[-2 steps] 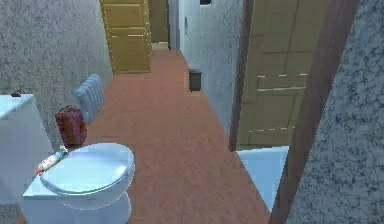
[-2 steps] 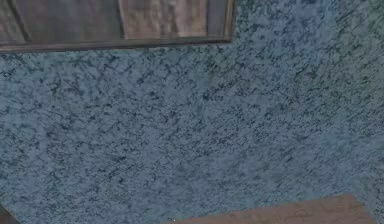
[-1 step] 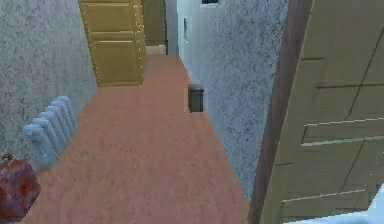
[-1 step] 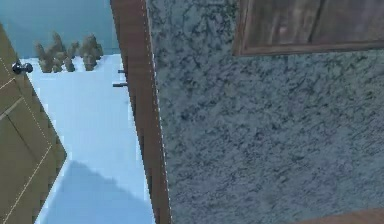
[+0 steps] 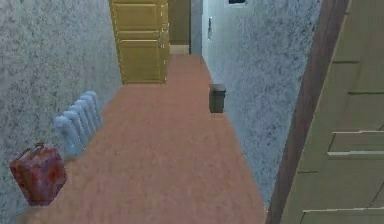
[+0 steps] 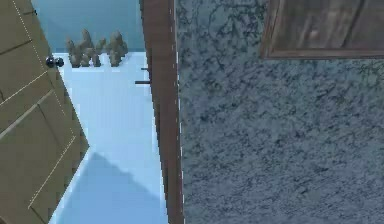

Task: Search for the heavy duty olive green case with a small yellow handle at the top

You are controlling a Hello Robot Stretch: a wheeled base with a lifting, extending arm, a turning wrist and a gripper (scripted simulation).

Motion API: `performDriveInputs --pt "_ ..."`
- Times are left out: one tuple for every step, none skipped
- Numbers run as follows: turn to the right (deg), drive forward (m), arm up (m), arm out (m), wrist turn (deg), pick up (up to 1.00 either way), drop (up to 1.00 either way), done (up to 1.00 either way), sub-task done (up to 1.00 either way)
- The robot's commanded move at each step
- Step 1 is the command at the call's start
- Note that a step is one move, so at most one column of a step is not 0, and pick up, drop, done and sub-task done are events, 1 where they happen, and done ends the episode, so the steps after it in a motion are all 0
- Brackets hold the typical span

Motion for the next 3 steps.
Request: performDriveInputs --pt "0.0 0.60 0.00 0.00 0.0 0.00 0.00 0.00 0.00" --pt "-3.0 0.00 0.00 0.00 0.0 0.00 0.00 0.00 0.00" --pt "42.0 0.00 0.00 0.00 0.0 0.00 0.00 0.00 0.00"
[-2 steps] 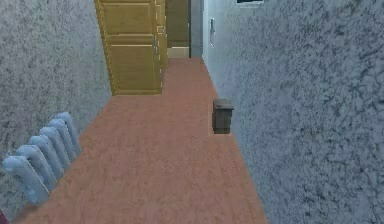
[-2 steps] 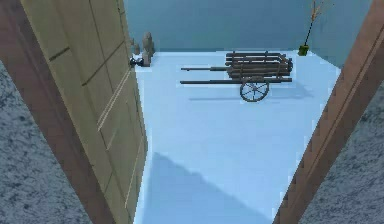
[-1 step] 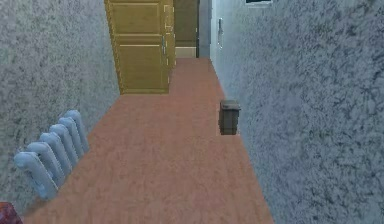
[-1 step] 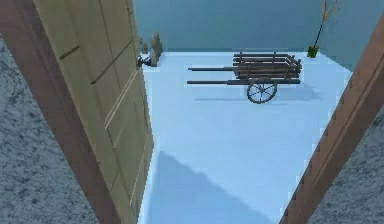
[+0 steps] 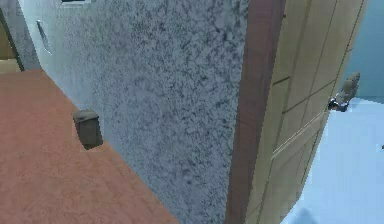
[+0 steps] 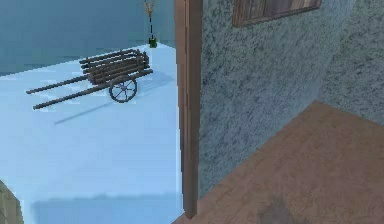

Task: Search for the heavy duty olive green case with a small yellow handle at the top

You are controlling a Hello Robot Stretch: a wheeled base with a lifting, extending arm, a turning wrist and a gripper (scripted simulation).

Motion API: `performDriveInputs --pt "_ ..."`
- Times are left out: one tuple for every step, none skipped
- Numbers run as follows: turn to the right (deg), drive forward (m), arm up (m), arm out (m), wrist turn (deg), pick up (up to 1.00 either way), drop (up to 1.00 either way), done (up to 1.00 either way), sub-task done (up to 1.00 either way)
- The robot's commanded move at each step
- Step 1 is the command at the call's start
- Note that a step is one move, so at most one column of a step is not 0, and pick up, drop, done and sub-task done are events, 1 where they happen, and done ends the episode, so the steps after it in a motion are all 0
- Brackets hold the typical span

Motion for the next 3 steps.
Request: performDriveInputs --pt "3.0 0.00 0.00 0.00 0.0 0.00 0.00 0.00 0.00" --pt "0.0 0.05 0.00 0.00 0.0 0.00 0.00 0.00 0.00" --pt "-45.0 0.00 0.00 0.00 0.0 0.00 0.00 0.00 0.00"
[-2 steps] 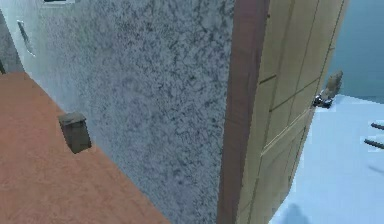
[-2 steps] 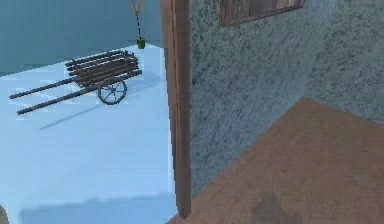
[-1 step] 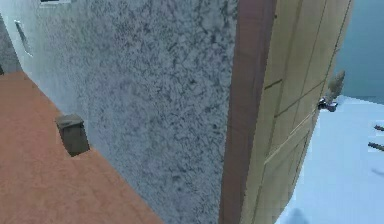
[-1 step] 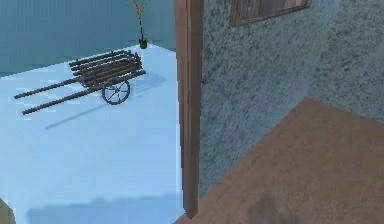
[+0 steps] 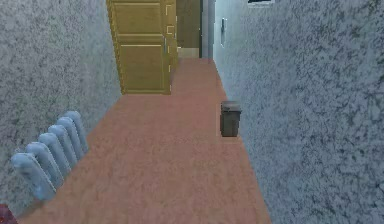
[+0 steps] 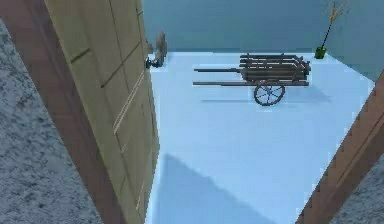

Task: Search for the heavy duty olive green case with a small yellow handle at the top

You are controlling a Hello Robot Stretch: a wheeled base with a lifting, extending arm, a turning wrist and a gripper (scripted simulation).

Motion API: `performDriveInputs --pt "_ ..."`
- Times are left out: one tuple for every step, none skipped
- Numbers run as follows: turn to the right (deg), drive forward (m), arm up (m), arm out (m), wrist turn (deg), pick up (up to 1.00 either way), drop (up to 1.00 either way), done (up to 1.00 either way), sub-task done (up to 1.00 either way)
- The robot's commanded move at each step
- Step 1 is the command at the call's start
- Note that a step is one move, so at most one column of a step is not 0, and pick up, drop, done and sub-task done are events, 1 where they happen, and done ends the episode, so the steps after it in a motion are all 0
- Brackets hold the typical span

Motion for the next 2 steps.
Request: performDriveInputs --pt "0.0 1.00 0.00 0.00 0.0 0.00 0.00 0.00 0.00" --pt "0.0 0.95 0.00 0.00 0.0 0.00 0.00 0.00 0.00"
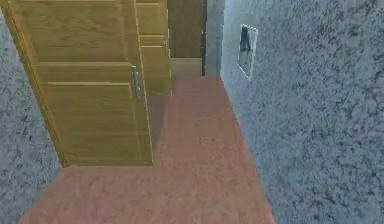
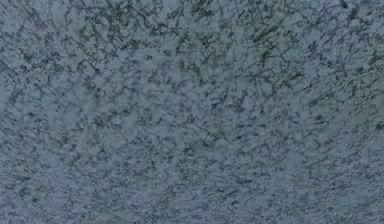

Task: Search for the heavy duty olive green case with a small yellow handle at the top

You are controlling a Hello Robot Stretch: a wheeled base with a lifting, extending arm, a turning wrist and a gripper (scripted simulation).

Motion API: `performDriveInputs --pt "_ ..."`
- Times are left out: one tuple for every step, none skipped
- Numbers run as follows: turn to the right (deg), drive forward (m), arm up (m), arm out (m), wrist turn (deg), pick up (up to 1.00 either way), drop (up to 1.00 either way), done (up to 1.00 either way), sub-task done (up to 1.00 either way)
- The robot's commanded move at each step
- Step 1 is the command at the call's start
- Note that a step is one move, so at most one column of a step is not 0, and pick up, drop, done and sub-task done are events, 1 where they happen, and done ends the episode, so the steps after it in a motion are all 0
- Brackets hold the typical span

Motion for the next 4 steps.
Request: performDriveInputs --pt "-45.0 0.00 0.00 0.00 0.0 0.00 0.00 0.00 0.00" --pt "-6.0 0.00 0.00 0.00 0.0 0.00 0.00 0.00 0.00" --pt "0.0 0.05 0.00 0.00 0.0 0.00 0.00 0.00 0.00" --pt "45.0 0.00 0.00 0.00 0.0 0.00 0.00 0.00 0.00"
